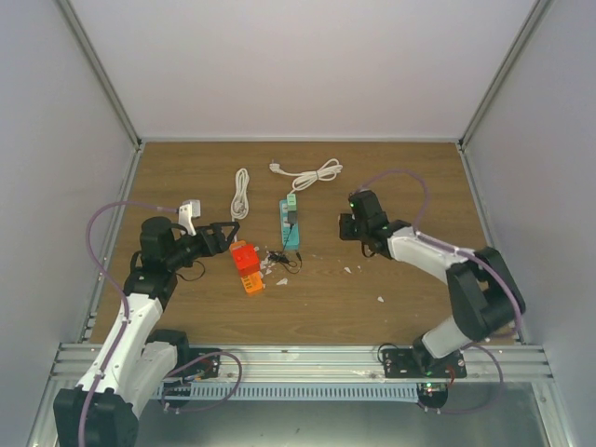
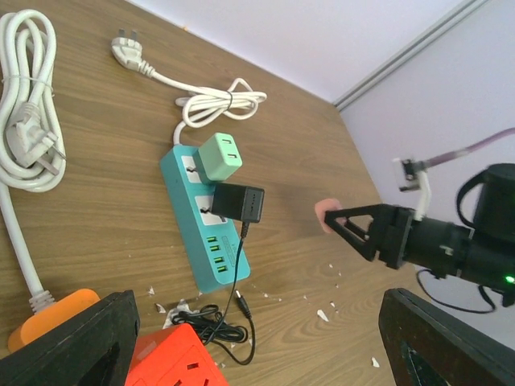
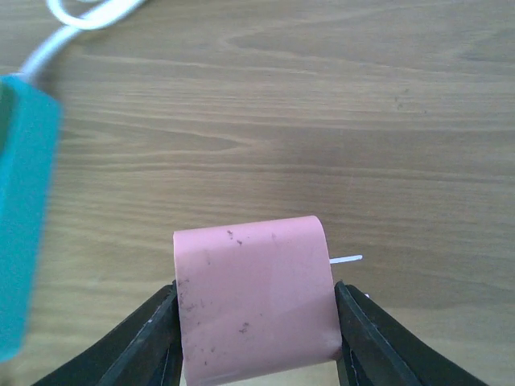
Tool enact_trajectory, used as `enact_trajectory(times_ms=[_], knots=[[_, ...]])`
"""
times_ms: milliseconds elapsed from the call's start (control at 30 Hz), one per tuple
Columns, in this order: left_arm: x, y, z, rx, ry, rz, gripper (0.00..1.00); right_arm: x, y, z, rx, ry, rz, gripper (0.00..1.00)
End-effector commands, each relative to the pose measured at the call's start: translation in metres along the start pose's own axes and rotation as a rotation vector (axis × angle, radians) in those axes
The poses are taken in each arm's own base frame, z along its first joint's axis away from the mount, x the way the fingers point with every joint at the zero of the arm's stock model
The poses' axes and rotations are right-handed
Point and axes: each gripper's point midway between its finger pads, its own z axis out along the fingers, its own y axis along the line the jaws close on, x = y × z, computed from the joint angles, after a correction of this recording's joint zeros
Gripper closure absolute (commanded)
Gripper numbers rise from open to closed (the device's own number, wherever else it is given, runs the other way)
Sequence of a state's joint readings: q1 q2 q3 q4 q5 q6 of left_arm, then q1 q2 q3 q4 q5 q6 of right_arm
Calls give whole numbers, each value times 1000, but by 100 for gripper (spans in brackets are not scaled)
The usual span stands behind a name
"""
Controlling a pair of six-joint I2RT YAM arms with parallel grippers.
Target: Insert the plug
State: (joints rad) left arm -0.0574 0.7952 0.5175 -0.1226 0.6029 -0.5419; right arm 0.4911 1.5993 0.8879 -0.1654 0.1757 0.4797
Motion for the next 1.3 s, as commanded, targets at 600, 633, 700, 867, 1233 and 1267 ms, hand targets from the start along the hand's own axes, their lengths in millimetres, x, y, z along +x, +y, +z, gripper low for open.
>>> enact_trajectory(times_ms=[600,633,700,867,1233,1267], knots=[[54,-94,23,283,324,64,1,75,133,-180,-748,-89,-326,89],[59,-102,23,312,360,48,2,79,135,-180,-754,-89,-340,89],[60,-115,22,335,384,36,2,84,139,-180,-750,-91,-358,89],[60,-123,17,294,406,-14,1,93,147,-179,-697,-97,-396,89],[110,-113,12,271,622,-236,1,90,154,-182,-552,-147,-475,89],[116,-113,12,273,645,-248,1,89,155,-183,-551,-152,-477,89]])
